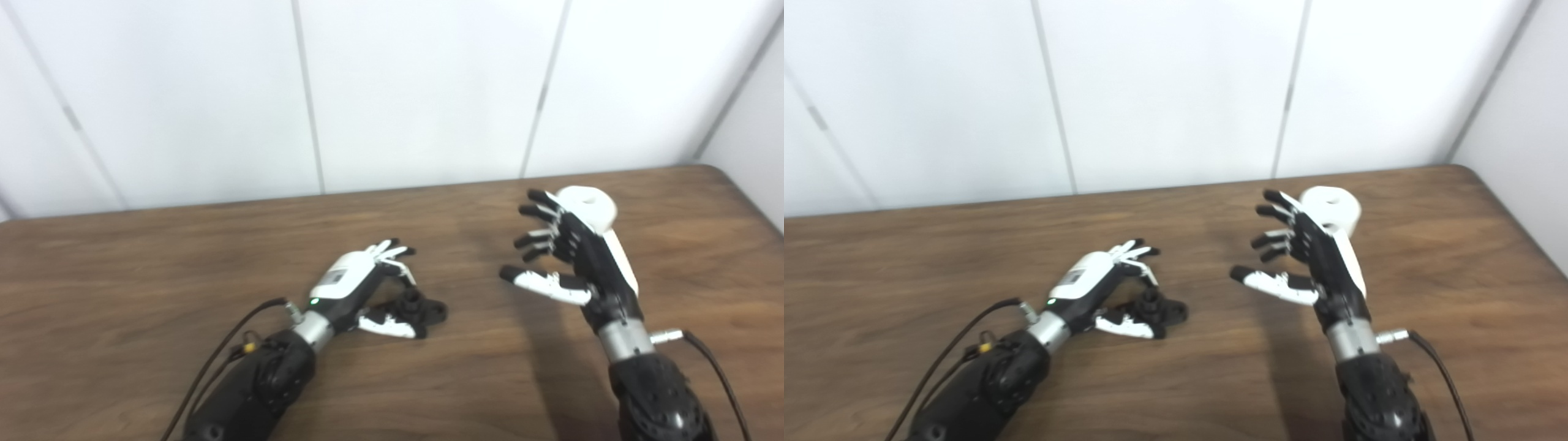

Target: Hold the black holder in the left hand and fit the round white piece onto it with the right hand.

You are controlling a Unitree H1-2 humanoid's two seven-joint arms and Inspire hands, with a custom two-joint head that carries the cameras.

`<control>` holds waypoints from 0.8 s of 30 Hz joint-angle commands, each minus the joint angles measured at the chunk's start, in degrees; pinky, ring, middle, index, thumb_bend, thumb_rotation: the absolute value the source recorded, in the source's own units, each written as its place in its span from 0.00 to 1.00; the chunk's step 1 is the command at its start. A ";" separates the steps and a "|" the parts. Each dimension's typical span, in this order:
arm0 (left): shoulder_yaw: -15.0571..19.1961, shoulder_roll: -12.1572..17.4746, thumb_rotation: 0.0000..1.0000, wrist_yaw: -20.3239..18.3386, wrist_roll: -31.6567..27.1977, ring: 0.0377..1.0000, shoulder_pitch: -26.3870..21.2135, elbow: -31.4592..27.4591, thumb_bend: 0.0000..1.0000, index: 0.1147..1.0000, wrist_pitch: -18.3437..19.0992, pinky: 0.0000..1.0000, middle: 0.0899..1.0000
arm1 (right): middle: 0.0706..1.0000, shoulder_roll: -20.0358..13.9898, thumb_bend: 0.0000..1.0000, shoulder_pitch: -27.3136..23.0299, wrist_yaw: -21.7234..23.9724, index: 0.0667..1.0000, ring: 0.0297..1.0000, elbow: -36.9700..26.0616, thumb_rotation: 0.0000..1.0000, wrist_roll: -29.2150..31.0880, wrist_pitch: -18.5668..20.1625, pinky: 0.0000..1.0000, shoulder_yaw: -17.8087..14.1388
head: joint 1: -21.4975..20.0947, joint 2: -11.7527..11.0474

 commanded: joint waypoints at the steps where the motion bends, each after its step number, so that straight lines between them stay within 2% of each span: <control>1: -3.28 -0.23 0.06 -4.38 5.20 1.00 1.44 3.41 0.52 0.41 3.93 0.99 0.90 | 0.79 -3.16 0.66 -3.34 1.27 0.84 0.58 -4.23 0.23 -1.45 1.81 0.52 -0.67 | -1.78 -0.36; 3: -3.29 0.27 0.06 -4.42 5.34 1.00 1.28 3.83 0.52 0.41 3.59 1.00 0.90 | 0.78 -6.32 0.68 -5.81 2.18 0.84 0.59 -5.50 0.24 -6.56 4.43 0.51 0.28 | -5.23 -1.48; 6: -3.31 1.24 0.06 -3.47 5.79 1.00 1.34 4.39 0.53 0.41 2.41 0.97 0.89 | 0.80 -12.43 0.74 -10.99 4.11 0.82 0.69 -5.89 0.28 -21.96 8.20 0.51 4.02 | -9.86 -3.42; 9: -3.25 2.14 0.06 -3.33 5.62 1.00 1.49 4.74 0.53 0.41 1.68 0.97 0.89 | 0.85 -17.13 0.78 -15.54 9.07 0.82 0.81 -6.25 0.29 -33.73 12.18 0.63 7.82 | -13.12 -5.13; 10: -3.22 2.44 0.06 -3.17 5.55 0.99 1.54 4.99 0.53 0.41 1.27 0.97 0.89 | 0.86 -18.21 0.78 -17.30 11.26 0.82 0.83 -6.18 0.30 -36.38 13.64 0.65 8.84 | -14.89 -6.21; 11: -3.15 2.71 0.06 -3.00 5.40 0.99 1.61 5.31 0.53 0.41 0.84 0.97 0.89 | 0.89 -19.34 0.81 -19.35 13.69 0.81 0.87 -5.82 0.25 -38.81 14.77 0.72 9.84 | -16.11 -7.06; 12: -3.01 2.92 0.06 -2.82 5.14 0.99 1.73 5.57 0.52 0.41 0.46 0.97 0.89 | 0.90 -20.75 0.84 -21.68 16.44 0.81 0.88 -5.16 0.23 -41.38 15.52 0.73 10.89 | -16.38 -7.28; 14: -2.69 3.23 0.06 -2.35 4.68 0.99 1.92 6.42 0.52 0.41 -0.49 0.98 0.89 | 0.92 -23.70 0.85 -26.50 23.52 0.83 0.90 -3.39 0.26 -46.49 16.59 0.72 13.41 | -18.33 -9.00; 18: -2.56 3.48 0.06 -1.23 4.54 0.99 1.98 8.09 0.52 0.42 -2.37 0.98 0.88 | 0.97 -27.01 0.91 -32.46 35.13 0.86 0.96 -0.61 0.31 -52.99 17.41 0.84 17.08 | -19.51 -10.64; 21: -2.57 3.55 0.06 -0.92 4.93 0.99 2.03 8.85 0.52 0.41 -2.85 0.98 0.89 | 0.99 -28.11 0.96 -35.98 41.54 0.88 1.00 2.42 0.31 -56.04 16.88 0.95 18.69 | -19.74 -11.31; 24: -2.47 3.57 0.06 -0.59 5.02 0.99 2.14 9.08 0.52 0.41 -3.29 0.98 0.89 | 1.00 -28.62 0.99 -38.59 46.35 0.89 1.00 5.78 0.30 -57.22 16.00 0.96 19.83 | -19.80 -11.69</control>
